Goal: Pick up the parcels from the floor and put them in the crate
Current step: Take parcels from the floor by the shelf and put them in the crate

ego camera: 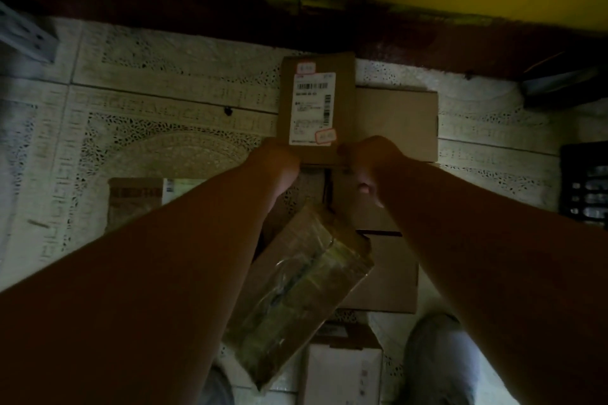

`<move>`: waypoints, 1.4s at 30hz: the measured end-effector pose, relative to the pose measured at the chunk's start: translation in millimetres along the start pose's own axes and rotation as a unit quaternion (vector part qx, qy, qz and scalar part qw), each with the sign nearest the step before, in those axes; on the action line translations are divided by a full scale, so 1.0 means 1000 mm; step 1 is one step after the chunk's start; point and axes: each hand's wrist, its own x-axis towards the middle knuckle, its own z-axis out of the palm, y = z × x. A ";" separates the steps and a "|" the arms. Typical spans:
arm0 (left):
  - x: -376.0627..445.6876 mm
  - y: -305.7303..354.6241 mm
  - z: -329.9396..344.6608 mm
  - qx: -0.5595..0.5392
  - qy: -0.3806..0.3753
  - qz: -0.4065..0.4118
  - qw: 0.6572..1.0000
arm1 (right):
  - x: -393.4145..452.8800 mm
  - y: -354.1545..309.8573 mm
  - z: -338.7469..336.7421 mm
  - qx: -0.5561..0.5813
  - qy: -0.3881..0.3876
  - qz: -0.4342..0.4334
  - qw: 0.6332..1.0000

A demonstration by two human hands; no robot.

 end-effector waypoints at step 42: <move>-0.742 0.205 -0.413 -0.312 0.193 0.407 0.836 | -0.838 -0.258 -0.193 0.123 -0.027 -0.496 0.859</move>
